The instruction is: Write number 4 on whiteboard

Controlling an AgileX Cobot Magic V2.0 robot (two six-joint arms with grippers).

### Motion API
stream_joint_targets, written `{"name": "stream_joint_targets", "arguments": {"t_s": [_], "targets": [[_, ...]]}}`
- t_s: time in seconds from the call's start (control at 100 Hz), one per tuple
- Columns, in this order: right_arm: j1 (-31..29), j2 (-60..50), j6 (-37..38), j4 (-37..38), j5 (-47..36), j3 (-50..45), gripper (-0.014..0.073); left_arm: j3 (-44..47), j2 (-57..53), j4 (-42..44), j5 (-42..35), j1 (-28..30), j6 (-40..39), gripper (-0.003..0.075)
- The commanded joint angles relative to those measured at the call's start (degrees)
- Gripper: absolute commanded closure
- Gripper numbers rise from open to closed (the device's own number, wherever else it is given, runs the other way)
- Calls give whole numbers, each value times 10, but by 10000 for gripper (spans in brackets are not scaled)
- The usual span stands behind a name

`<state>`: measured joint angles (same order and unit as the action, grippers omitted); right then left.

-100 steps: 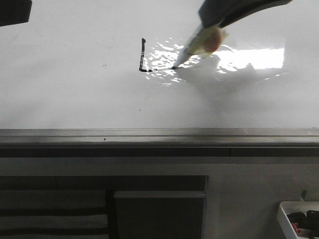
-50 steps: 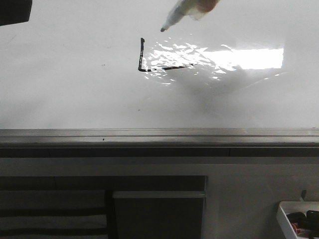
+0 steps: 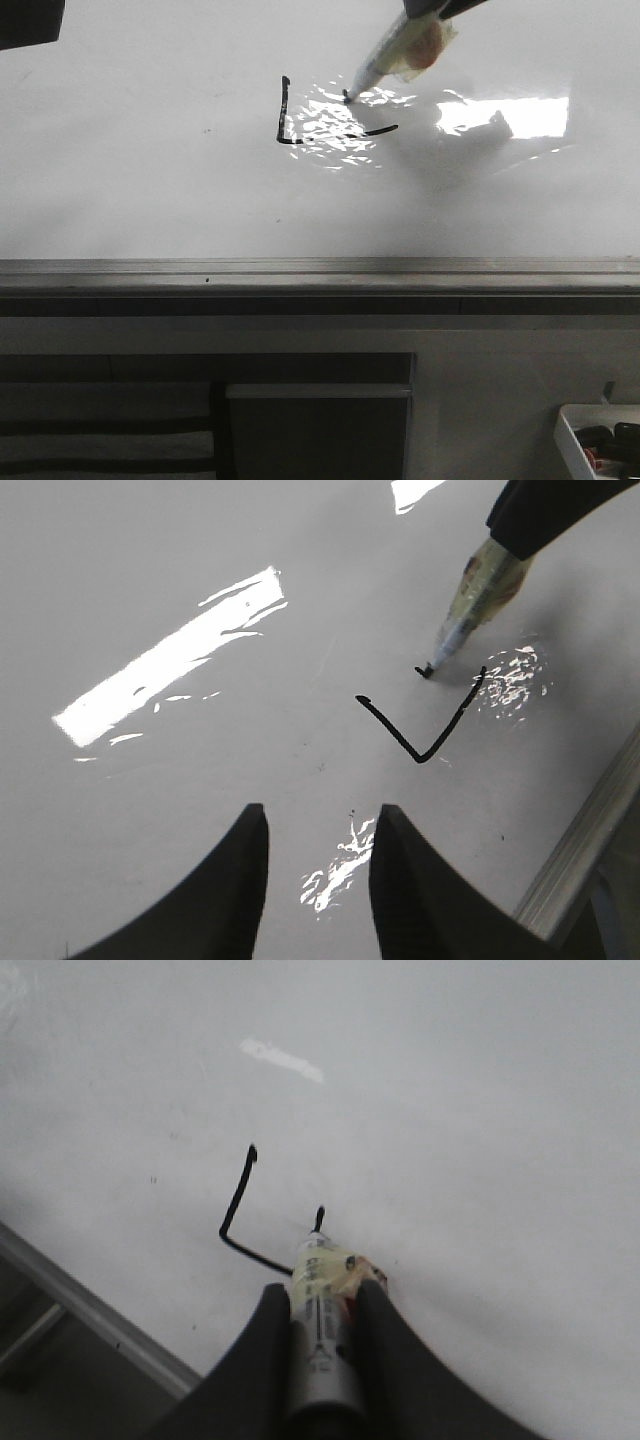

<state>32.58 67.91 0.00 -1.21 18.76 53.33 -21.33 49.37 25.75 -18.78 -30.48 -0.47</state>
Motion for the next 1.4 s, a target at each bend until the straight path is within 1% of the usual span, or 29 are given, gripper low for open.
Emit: {"name": "stream_joint_targets", "arguments": {"t_s": [0.0, 0.06, 0.22, 0.39, 0.46, 0.53, 0.65, 0.73, 0.86, 1.01, 1.17, 1.24, 1.39], "targets": [[8, -10, 0, 1, 7, 3, 655, -15, -6, -13, -44, 2, -5, 490], [15, -10, 0, -3, 21, -12, 655, -15, -6, -13, -44, 2, -5, 490], [23, -10, 0, -21, 18, -43, 655, -15, -6, -13, -44, 2, -5, 490], [32, -19, 0, -24, 4, -38, 655, -15, -4, -4, -55, -2, -5, 490], [54, -29, -6, -24, 21, -29, 655, -15, 0, 14, -62, -23, -5, 490], [82, -32, -12, -24, 39, -17, 655, -15, 13, 39, -62, -59, -6, 490], [128, -31, -30, -24, 54, 3, 655, -15, 60, 30, -64, -126, -7, 489], [146, -27, -30, -24, 68, 15, 655, -15, 94, 19, -80, -145, -7, 489], [159, -27, -30, -24, 85, 18, 655, -15, 135, 13, -151, -146, -7, 489], [159, -27, -30, -34, 89, 19, 655, -16, 180, 11, -159, -146, -7, 489], [161, -27, -30, -50, 90, 19, 655, -19, 211, 10, -202, -146, -7, 489], [166, -27, -30, -54, 93, 19, 655, -20, 222, -4, -218, -146, -7, 489], [175, -27, -30, -50, 88, 19, 655, -20, 234, -12, -224, -146, -3, 489]]}}
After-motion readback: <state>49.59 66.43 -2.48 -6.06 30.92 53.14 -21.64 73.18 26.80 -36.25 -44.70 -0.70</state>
